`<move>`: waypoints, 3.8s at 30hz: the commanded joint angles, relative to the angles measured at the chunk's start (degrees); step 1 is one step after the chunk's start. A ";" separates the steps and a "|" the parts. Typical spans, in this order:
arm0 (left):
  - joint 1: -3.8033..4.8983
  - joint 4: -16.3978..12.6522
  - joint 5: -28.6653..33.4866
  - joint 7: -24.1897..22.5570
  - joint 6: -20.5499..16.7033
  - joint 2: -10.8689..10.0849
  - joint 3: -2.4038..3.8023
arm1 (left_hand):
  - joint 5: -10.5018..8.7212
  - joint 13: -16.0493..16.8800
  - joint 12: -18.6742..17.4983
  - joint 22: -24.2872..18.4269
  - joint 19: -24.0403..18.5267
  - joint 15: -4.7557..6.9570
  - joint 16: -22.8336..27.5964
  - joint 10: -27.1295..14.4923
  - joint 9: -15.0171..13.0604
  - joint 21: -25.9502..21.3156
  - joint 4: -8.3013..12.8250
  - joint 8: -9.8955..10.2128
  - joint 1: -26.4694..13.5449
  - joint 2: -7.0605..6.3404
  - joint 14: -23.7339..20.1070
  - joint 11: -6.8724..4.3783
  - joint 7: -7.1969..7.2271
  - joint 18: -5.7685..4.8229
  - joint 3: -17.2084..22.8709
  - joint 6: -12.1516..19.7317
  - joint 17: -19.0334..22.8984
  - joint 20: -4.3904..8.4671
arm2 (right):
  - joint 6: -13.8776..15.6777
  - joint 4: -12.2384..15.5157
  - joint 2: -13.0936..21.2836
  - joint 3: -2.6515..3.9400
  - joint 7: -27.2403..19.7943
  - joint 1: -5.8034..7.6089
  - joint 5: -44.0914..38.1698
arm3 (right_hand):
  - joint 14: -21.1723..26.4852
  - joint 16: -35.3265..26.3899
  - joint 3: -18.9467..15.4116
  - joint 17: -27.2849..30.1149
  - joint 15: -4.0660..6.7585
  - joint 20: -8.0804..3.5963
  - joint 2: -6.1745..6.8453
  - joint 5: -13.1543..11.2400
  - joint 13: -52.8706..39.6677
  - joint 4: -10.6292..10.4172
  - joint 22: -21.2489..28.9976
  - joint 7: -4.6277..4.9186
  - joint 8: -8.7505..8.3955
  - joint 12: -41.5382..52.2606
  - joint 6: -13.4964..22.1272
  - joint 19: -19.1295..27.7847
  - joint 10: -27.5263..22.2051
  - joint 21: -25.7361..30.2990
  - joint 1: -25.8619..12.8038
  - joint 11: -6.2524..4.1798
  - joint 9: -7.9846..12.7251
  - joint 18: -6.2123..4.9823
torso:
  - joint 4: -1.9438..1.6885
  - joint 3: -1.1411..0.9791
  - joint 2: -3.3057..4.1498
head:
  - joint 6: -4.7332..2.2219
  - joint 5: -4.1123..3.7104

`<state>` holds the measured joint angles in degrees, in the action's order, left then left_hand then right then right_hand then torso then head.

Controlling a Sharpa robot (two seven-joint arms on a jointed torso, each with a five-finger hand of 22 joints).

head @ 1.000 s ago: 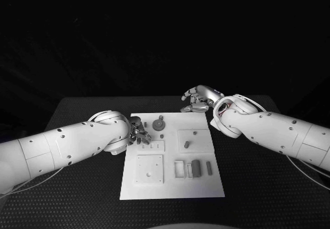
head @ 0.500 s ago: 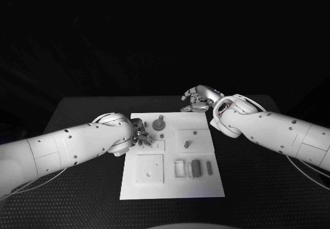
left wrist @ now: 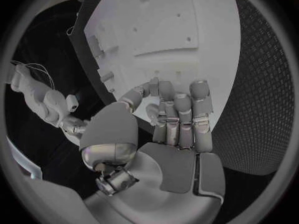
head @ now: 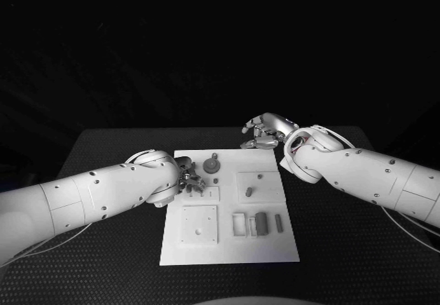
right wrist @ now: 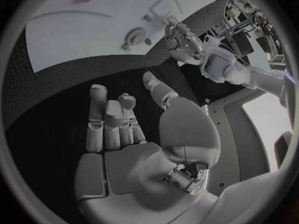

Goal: Assemble the parts on the task board

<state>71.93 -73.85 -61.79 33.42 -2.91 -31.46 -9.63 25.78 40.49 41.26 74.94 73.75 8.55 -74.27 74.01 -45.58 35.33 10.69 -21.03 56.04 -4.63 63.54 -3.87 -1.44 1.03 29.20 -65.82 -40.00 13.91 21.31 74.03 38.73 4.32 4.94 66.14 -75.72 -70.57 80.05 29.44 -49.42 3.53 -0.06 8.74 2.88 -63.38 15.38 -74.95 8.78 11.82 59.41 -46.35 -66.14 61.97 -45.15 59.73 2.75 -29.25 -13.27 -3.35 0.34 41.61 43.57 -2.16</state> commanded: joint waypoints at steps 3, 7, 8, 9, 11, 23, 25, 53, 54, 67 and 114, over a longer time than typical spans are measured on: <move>-0.15 0.02 -0.13 -0.61 0.44 0.43 -0.17 | 0.33 -0.05 0.31 1.17 0.89 1.43 -0.34 -0.02 -0.12 0.21 5.07 -0.19 1.28 0.68 0.77 -0.53 -0.05 1.53 5.55 -0.92 0.07 1.30 | -0.17 0.09 -0.01 0.02 -0.40 -0.03 -0.06 | 0.46 -0.31 -0.05 0.08 0.05 -0.31 0.07 -0.09 0.07 -0.33 -0.90 0.53 0.18 0.36 -0.04 0.08 -0.54 0.22 -0.46 -0.02 0.06 -1.73 | 0.00 0.00 -0.02 | 0.05 0.02; -0.40 0.03 -0.75 -0.73 0.48 0.45 -0.34 | 0.33 -0.06 0.31 1.16 0.88 1.43 -0.34 -0.03 -0.12 0.21 5.05 -0.18 1.26 0.69 0.76 -0.53 -0.06 1.52 5.55 -0.91 0.08 1.30 | -0.23 0.15 0.02 0.02 -0.39 -0.03 -0.06 | 0.46 -0.31 -0.05 0.09 0.05 -0.31 0.08 -0.09 0.08 -0.33 -0.91 0.53 0.18 0.38 -0.04 0.08 -0.54 0.23 -0.47 -0.01 0.06 -1.73 | -0.03 -0.03 -0.01 | 0.09 0.00; -0.47 0.05 -0.80 -0.75 0.54 0.43 -0.34 | 0.33 -0.06 0.31 1.16 0.88 1.43 -0.34 -0.03 -0.12 0.21 5.05 -0.18 1.26 0.69 0.76 -0.53 -0.06 1.52 5.55 -0.90 0.08 1.30 | -0.24 0.16 0.02 0.02 -0.39 -0.03 -0.06 | 0.46 -0.31 -0.05 0.09 0.05 -0.31 0.09 -0.09 0.09 -0.33 -0.91 0.53 0.18 0.38 -0.04 0.08 -0.55 0.23 -0.47 -0.01 0.06 -1.73 | -0.02 -0.04 -0.02 | 0.09 0.00; -0.48 0.06 -0.81 -0.75 0.54 0.43 -0.34 | 0.33 -0.06 0.31 1.16 0.88 1.43 -0.34 -0.03 -0.12 0.21 5.05 -0.18 1.26 0.70 0.76 -0.53 -0.06 1.52 5.55 -0.90 0.08 1.30 | -0.24 0.16 0.02 0.02 -0.39 -0.03 -0.06 | 0.46 -0.31 -0.05 0.09 0.05 -0.31 0.08 -0.09 0.09 -0.33 -0.91 0.53 0.18 0.38 -0.04 0.08 -0.55 0.23 -0.47 -0.01 0.06 -1.73 | -0.02 -0.04 -0.02 | 0.09 0.00; -0.50 0.09 -1.01 -0.75 0.69 0.41 -0.35 | 0.34 -0.06 0.32 1.16 0.88 1.43 -0.34 -0.04 -0.11 0.21 5.04 -0.18 1.26 0.70 0.76 -0.53 -0.06 1.52 5.55 -0.90 0.09 1.30 | -0.26 0.15 0.03 0.02 -0.38 -0.03 -0.06 | 0.46 -0.31 -0.05 0.09 0.05 -0.31 0.08 -0.09 0.09 -0.32 -0.91 0.53 0.19 0.39 -0.04 0.08 -0.55 0.23 -0.46 -0.01 0.07 -1.73 | 0.00 -0.07 -0.02 | 0.10 -0.05; -0.65 0.38 -1.71 -0.80 0.59 0.58 -0.45 | 0.36 -0.07 0.34 1.15 0.87 1.44 -0.36 -0.06 -0.11 0.22 5.03 -0.19 1.24 0.71 0.75 -0.53 -0.06 1.52 5.55 -0.89 0.12 1.32 | -0.25 0.22 0.09 0.02 -0.37 -0.03 -0.06 | 0.45 -0.30 -0.04 0.09 0.05 -0.32 0.08 -0.09 0.13 -0.30 -0.91 0.53 0.19 0.42 -0.03 0.07 -0.56 0.23 -0.44 -0.02 0.07 -1.73 | 0.00 -0.03 -0.03 | 0.12 0.00; -0.72 0.45 -2.00 -0.86 0.55 0.61 -0.48 | 0.37 -0.07 0.34 1.15 0.87 1.44 -0.37 -0.06 -0.11 0.23 5.03 -0.19 1.23 0.71 0.75 -0.53 -0.06 1.52 5.55 -0.89 0.12 1.32 | -0.25 0.24 0.10 0.02 -0.37 -0.03 -0.06 | 0.45 -0.30 -0.04 0.09 0.05 -0.32 0.08 -0.09 0.13 -0.30 -0.91 0.53 0.19 0.43 -0.03 0.07 -0.56 0.23 -0.44 -0.02 0.07 -1.73 | -0.01 -0.02 -0.03 | 0.10 -0.01; -1.09 0.70 -2.53 -0.90 1.08 0.85 -0.57 | 0.38 -0.09 0.40 1.13 0.86 1.45 -0.41 -0.09 -0.10 0.26 5.01 -0.20 1.23 0.71 0.75 -0.54 -0.05 1.52 5.57 -0.88 0.20 1.34 | -0.47 0.24 0.09 0.02 -0.19 -0.03 -0.06 | 0.45 -0.30 -0.04 0.11 0.05 -0.33 0.09 -0.09 0.21 -0.28 -0.92 0.54 0.19 0.49 0.01 0.07 -0.59 0.24 -0.45 -0.01 0.08 -1.73 | 0.02 -0.02 -0.02 | 0.07 -0.04; -1.09 0.70 -2.53 -0.89 1.15 0.84 -0.57 | 0.38 -0.09 0.40 1.13 0.86 1.45 -0.41 -0.09 -0.10 0.26 5.01 -0.20 1.23 0.71 0.75 -0.54 -0.05 1.52 5.57 -0.87 0.21 1.34 | -0.47 0.24 0.09 0.02 -0.19 -0.03 -0.06 | 0.45 -0.30 -0.04 0.11 0.05 -0.33 0.09 -0.09 0.21 -0.28 -0.92 0.54 0.19 0.50 0.01 0.07 -0.59 0.24 -0.45 -0.01 0.08 -1.73 | 0.02 -0.02 -0.02 | 0.07 -0.04; -1.09 0.90 -2.48 -0.73 1.52 0.93 -0.64 | 0.37 -0.14 0.37 1.10 0.78 1.43 -0.38 -0.23 -0.07 0.22 4.90 -0.15 1.11 0.70 0.68 -0.49 -0.11 1.48 5.55 -0.74 0.29 1.32 | -0.49 0.24 0.14 0.02 -0.25 -0.03 -0.06 | 0.46 -0.30 -0.05 0.12 0.04 -0.32 0.11 -0.09 0.25 -0.28 -0.92 0.54 0.19 0.52 0.02 0.07 -0.60 0.25 -0.48 0.00 0.09 -1.73 | -0.01 -0.02 -0.03 | 0.11 -0.08; -1.07 1.40 0.17 -1.58 -1.18 0.99 -0.65 | -21.35 -0.44 1.89 1.00 -0.07 1.90 -1.98 -1.07 -0.44 0.10 -10.57 -0.74 -8.08 -7.33 -0.19 -0.92 0.33 2.08 -0.36 -0.65 1.71 1.73 | -0.50 0.22 0.18 0.02 -0.30 -0.03 0.00 | 0.48 -0.32 -0.04 0.14 0.03 -0.31 0.09 -0.09 0.37 -0.25 -0.93 0.55 0.20 0.59 0.05 0.09 -0.67 0.28 -0.48 0.01 0.10 -1.73 | 0.00 -0.01 -0.02 | 0.15 -0.06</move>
<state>70.85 -72.42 -62.06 32.55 -3.21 -30.60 -10.32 5.31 40.04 42.98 74.91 73.81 10.02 -76.06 72.89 -45.93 35.32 0.48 -21.47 47.94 -11.56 63.50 -4.63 -1.23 1.07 28.76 -66.04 -38.34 15.26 21.26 74.19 38.90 4.32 4.97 66.13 -75.62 -70.52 80.05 29.50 -49.33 3.48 0.15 8.75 2.88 -63.11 15.33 -74.95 8.86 11.82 59.63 -46.23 -66.09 61.54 -45.15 59.74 2.77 -29.22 -13.28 -3.34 0.31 41.57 43.75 -2.18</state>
